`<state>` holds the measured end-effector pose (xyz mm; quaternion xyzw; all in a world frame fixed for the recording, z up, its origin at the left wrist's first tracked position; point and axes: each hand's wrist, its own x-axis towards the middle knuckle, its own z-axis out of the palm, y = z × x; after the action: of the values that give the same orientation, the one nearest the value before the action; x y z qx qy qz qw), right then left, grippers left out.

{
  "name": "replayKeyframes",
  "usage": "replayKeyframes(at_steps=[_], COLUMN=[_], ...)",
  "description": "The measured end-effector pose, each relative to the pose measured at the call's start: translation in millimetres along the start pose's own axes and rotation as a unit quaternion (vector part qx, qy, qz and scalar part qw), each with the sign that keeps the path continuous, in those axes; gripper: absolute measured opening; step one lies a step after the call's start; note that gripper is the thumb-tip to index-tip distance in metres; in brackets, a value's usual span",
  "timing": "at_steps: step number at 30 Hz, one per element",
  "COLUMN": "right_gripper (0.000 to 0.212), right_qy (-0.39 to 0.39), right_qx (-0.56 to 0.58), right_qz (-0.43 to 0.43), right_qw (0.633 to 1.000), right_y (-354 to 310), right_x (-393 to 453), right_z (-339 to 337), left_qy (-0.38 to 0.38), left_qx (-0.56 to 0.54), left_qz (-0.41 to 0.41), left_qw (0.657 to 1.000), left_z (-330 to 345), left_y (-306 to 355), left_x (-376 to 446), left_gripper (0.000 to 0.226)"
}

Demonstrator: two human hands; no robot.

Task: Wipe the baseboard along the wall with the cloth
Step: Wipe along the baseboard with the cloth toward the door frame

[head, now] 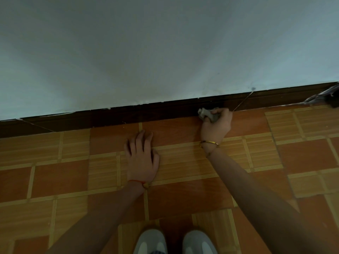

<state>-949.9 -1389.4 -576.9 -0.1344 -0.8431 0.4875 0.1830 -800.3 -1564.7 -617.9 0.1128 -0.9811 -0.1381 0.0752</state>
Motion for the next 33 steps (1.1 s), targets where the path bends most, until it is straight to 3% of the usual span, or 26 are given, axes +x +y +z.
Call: replayKeyframes(at_steps=[9,12,15,17,25,33], right_gripper=[0.032,0.029,0.025,0.025,0.029,0.023], right_qy=[-0.183,-0.109,0.031,0.065,-0.05,-0.092], right_qx=[-0.006,-0.001,-0.015,-0.026,0.01,0.044], right_qz=[-0.097,-0.061,0.036,0.082,0.044,0.083], right_qw=[0.978,0.992,0.999,0.994,0.998,0.991], right_y=[-20.0,-21.9,-13.2,-7.6,-28.0,-46.0], right_x=[-43.7,-36.0,-4.2,14.3,-35.6,-60.8], right_z=[25.7,19.7,-1.9,-12.9,26.8,49.9], left_qy=[-0.01,-0.011,-0.006,-0.006,-0.006,0.0], left_qx=[-0.001,-0.01,-0.017,-0.015,-0.009,-0.009], left_qz=[0.0,0.0,0.0,-0.002,-0.004,0.01], left_qw=[1.0,1.0,1.0,1.0,1.0,1.0], left_z=[-1.2,-1.9,-0.9,-0.6,-1.3,0.0], left_y=[-0.1,-1.3,-1.7,-1.0,-0.2,-2.2], left_x=[-0.1,-0.1,0.4,-0.5,0.7,0.5], left_gripper=[0.052,0.052,0.052,0.052,0.052,0.053])
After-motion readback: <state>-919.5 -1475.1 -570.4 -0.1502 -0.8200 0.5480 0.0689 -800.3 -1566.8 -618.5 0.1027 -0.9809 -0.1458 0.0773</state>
